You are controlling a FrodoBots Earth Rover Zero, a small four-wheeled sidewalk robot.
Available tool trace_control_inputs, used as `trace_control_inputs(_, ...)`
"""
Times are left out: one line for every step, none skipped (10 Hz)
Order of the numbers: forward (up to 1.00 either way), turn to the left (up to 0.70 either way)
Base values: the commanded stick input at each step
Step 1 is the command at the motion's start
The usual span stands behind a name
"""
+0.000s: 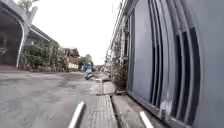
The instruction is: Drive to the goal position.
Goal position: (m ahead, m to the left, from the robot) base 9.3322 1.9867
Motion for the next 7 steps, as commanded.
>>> trace_control_inputs(0.00,0.70)
trace_control_inputs(0.00,0.70)
trace_control_inputs(0.00,0.70)
trace_control_inputs(0.00,0.70)
trace_control_inputs(0.00,0.70)
trace_control_inputs(0.00,0.70)
trace_control_inputs(0.00,0.70)
